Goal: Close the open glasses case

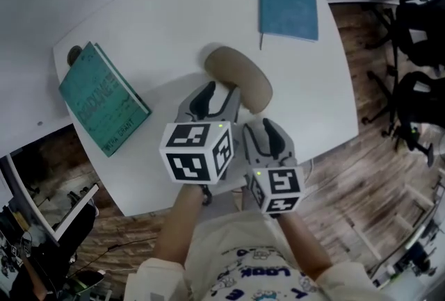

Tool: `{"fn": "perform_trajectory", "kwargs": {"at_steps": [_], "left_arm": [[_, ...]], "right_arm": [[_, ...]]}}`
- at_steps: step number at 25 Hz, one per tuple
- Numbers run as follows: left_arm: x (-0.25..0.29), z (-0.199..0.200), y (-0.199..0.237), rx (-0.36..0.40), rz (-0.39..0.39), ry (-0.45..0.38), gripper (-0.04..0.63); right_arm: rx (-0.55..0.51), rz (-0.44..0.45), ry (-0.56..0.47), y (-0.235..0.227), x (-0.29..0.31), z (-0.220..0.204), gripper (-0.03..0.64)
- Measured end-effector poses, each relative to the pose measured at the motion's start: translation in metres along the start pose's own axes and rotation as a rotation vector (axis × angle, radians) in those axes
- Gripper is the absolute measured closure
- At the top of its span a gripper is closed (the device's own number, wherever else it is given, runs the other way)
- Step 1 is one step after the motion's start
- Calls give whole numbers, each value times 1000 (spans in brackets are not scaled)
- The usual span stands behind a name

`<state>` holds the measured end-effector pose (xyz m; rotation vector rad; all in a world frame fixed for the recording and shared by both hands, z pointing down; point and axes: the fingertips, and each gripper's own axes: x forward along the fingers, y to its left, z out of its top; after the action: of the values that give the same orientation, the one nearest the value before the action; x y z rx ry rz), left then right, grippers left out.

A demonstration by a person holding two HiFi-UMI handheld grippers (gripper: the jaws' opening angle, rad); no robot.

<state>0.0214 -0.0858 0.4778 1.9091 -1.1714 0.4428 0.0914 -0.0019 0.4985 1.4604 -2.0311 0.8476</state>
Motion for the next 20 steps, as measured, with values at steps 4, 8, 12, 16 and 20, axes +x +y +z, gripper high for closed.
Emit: {"fn": "perform_trajectory", "kwargs": {"at_steps": [4,8,12,16,20], "left_arm": [[-1,1,-1,18,31,-11,414],[-2,1,-1,33,49,-17,414],[-2,1,-1,36,53,-14,414],[-2,2,-1,49,64,-16,416],[-2,2,-1,58,65,-13,416]], "right_arm": [[145,-27,-3,0,15,-3,454],[234,-56,-21,-2,21,2,465],[258,-129,7,-9,23,0,532],[201,-181,52,-6,25,2,554],[192,-110,74,-2,24,-5,612]]}}
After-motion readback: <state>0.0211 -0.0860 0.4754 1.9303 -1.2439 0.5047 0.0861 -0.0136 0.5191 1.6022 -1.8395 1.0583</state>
